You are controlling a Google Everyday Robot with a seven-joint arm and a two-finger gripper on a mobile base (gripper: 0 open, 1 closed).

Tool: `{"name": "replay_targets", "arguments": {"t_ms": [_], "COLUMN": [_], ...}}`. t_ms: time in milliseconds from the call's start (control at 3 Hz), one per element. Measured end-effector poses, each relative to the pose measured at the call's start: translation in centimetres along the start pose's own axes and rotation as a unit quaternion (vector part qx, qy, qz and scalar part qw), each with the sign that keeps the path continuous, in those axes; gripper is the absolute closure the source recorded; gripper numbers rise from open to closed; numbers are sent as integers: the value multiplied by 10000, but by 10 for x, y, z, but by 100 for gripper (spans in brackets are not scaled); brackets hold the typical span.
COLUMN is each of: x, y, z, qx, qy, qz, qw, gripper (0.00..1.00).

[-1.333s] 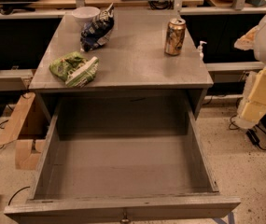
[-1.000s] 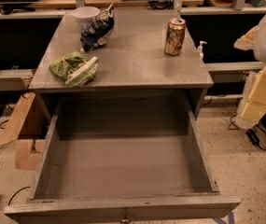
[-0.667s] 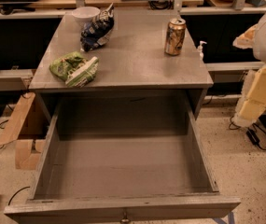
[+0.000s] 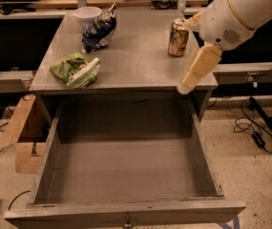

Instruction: Place green jalapeno chip bag into top drawer

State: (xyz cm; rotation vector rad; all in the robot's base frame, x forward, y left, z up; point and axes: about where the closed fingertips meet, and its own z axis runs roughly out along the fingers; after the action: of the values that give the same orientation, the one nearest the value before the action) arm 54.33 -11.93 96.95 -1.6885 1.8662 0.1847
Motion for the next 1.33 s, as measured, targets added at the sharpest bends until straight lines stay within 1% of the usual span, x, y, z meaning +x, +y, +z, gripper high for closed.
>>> {"name": "replay_targets", "arguments": {"t_ms": [333, 667, 1000, 1333], "x": [-68, -68, -84, -127], "y": [-40, -40, -50, -67], "z": [40, 40, 72, 131], "qx": [71, 71, 120, -172], "qy": [-1096, -1097, -1224, -1466], "qz": [-309, -309, -374, -618], "qw": [9935, 9935, 9917, 9871], "gripper": [0, 0, 0, 0]}}
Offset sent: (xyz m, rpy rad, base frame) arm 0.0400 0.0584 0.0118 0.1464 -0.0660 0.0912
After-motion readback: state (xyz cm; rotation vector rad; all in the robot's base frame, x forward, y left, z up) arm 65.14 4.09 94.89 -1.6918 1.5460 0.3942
